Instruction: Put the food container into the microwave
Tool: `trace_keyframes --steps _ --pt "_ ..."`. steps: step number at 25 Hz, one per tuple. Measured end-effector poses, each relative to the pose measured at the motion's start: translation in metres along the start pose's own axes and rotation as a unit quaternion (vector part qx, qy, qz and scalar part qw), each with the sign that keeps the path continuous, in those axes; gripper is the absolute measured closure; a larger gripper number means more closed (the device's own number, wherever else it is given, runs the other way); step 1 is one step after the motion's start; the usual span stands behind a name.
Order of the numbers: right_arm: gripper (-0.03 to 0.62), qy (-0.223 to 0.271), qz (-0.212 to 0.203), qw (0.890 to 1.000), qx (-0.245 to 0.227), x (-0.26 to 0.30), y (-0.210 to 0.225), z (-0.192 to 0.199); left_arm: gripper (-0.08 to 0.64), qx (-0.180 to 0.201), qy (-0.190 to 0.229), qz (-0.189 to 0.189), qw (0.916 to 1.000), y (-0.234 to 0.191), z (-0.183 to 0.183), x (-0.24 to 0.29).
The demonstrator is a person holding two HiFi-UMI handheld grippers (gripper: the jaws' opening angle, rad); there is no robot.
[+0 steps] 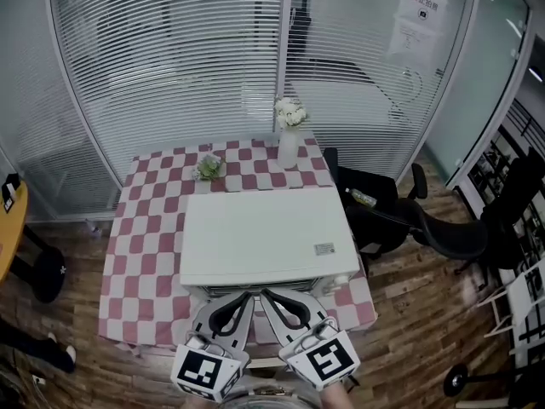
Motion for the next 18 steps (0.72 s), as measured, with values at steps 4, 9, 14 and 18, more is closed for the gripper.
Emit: trace_keyframes --steps 4,9,14,18 --pt "0.6 -0.013 0.0 1.0 -0.006 0.002 0.0 0.004 0.546 -0.001 -0.001 0.003 1.0 -0.001 0.002 0.002" --pt "0.6 -0.018 0.0 1.0 -0.007 0.005 0.001 0.006 0.546 -0.001 -0.002 0.005 1.0 -0.004 0.004 0.004" --pt "0.6 -0.026 0.001 1.0 -0.008 0.01 0.002 0.01 0.546 -0.003 -0.006 0.006 1.0 -0.008 0.005 0.006" --pt "0.6 -0.028 0.002 1.0 -0.008 0.013 0.002 0.011 0.546 -0.003 -0.009 0.008 0.9999 -0.012 0.006 0.007"
Point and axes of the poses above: the fingertips, and each gripper's own axes: x forward along the fingers, y to its right, z out of its underside, the point moved 2 cm from there along -x, backward along the fingers, and after that the axes turned 1 degree about z, right-handed, at the moved point
